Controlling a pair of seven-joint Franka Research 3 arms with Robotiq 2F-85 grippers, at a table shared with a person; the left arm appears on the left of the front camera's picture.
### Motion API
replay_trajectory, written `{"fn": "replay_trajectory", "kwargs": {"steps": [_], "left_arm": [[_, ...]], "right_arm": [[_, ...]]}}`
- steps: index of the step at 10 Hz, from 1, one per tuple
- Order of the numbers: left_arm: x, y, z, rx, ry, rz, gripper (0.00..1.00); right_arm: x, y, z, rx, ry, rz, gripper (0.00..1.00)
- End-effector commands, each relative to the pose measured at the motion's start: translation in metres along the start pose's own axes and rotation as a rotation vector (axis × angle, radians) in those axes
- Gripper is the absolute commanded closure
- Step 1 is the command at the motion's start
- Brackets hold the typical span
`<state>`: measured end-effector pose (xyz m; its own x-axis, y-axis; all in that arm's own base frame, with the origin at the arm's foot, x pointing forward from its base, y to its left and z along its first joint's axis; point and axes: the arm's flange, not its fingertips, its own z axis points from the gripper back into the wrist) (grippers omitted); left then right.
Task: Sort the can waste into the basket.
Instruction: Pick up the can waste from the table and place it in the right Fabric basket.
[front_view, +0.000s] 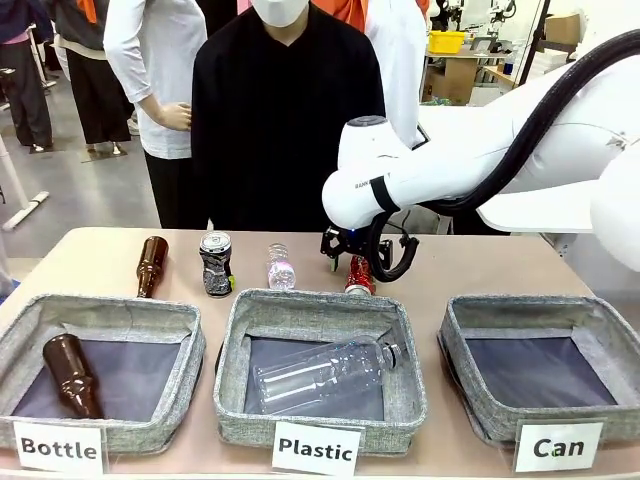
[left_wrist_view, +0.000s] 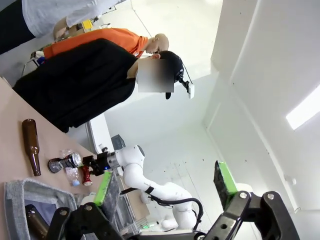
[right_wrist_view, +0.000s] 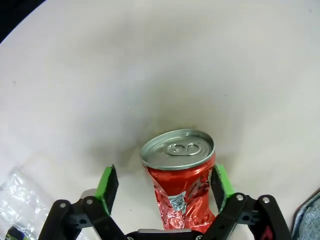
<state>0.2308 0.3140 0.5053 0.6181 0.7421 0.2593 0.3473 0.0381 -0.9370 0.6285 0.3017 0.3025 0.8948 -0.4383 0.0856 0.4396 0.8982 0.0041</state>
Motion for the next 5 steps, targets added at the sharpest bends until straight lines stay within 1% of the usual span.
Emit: {"fn": "replay_trajectory", "kwargs": {"steps": [1,2,3,4,5], "left_arm": [[-0.017,0.011,-0.013,0.008,0.065,0.013,0.0],[-0.028,0.02,-0.023,0.023,0.105,0.031,0.0],[-0.035,0.027,-0.031,0.039,0.134,0.047,0.0],[-0.042,0.035,-0.037,0.062,0.159,0.067,0.0],[-0.047,0.045,-0.039,0.081,0.18,0.098,0.0]], "right_arm": [[0.001,-0.001,0.001,0.009,-0.019,-0.014,0.6],[0.001,-0.001,0.0,0.01,-0.017,-0.013,1.0],[0.001,-0.002,0.0,0.012,-0.014,-0.016,0.62],[0.002,-0.002,-0.001,0.011,-0.013,-0.017,0.76],[0.002,-0.004,-0.001,0.009,-0.011,-0.016,1.0]]}}
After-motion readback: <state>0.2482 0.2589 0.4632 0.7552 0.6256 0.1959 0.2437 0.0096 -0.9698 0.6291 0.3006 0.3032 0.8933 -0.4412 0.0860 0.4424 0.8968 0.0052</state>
